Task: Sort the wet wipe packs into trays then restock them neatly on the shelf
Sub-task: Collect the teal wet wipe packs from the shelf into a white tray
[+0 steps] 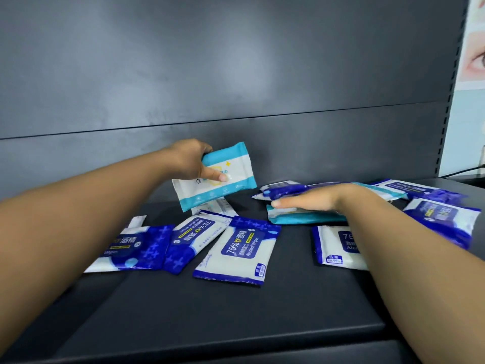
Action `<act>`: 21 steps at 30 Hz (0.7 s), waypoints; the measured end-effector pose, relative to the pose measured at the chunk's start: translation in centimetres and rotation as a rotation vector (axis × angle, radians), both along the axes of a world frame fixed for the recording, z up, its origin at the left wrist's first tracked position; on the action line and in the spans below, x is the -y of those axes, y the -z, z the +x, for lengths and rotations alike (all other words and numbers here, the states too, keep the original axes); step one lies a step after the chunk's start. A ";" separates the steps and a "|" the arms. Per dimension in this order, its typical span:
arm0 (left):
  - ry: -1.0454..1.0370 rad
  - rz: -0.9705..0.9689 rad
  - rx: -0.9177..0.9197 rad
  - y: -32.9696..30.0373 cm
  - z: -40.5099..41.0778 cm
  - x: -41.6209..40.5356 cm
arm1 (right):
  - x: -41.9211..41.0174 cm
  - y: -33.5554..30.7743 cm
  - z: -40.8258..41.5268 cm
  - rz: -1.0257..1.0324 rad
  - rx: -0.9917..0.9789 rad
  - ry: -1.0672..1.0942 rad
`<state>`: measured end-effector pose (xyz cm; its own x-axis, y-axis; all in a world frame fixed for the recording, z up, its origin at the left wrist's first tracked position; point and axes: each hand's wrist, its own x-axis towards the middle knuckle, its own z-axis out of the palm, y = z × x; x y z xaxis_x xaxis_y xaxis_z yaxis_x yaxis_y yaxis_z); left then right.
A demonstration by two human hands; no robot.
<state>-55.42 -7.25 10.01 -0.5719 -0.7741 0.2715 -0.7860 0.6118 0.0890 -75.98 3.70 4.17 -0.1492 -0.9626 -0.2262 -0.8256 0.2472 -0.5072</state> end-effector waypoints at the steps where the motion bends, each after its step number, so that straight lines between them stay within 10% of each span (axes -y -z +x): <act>1: -0.014 0.003 0.009 0.0 0.6 -0.1 | 0.3 -0.1 -0.2 0.062 -0.025 0.016; 13: -0.156 -0.033 0.004 -0.1 6.9 -1.7 | 1.3 -0.7 -0.9 0.029 -0.365 0.031; 21: -0.174 -0.166 -0.077 -0.6 13.8 -5.3 | -1.4 -3.7 3.7 -0.731 -0.315 0.106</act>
<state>-41.65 -1.97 10.64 -0.4068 -0.8004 0.4404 -0.8754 0.4793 0.0625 -72.33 5.08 7.83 -0.1999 -0.8282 0.5237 -0.9477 0.0277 -0.3178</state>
